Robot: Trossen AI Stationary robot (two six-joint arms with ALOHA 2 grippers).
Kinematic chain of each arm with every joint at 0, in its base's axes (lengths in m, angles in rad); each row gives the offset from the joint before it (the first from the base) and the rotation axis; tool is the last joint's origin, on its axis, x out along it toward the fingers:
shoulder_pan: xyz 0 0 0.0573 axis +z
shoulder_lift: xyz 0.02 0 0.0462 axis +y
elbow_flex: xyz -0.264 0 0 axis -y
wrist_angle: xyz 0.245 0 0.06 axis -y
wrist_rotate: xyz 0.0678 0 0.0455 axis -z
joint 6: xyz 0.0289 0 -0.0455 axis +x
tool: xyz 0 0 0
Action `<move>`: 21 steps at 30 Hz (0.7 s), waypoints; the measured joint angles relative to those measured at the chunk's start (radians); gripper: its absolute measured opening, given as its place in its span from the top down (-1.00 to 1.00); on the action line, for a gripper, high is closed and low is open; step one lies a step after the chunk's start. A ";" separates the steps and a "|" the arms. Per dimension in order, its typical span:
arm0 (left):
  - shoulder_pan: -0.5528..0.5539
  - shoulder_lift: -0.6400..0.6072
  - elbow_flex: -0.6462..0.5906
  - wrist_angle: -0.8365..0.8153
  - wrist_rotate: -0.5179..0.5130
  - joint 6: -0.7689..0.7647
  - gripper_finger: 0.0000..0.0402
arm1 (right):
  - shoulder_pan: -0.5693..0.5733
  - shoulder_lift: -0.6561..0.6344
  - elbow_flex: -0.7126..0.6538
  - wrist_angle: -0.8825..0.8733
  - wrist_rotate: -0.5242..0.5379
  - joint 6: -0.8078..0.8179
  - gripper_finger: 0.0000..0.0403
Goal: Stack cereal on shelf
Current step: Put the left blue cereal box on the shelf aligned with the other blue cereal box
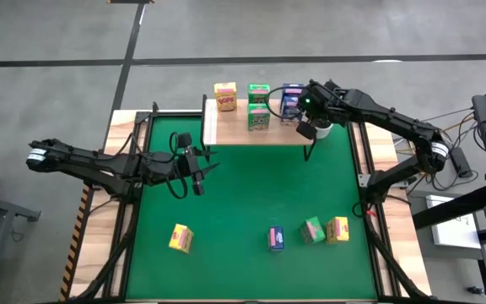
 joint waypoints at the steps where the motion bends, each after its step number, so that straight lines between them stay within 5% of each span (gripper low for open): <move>1: 0.000 0.000 0.000 0.000 0.000 0.000 0.34 | 0.000 0.000 0.000 0.010 0.004 -0.007 0.96; 21: 0.000 0.000 0.000 -0.003 0.000 0.000 0.34 | 0.000 -0.019 -0.002 0.107 0.005 -0.060 0.96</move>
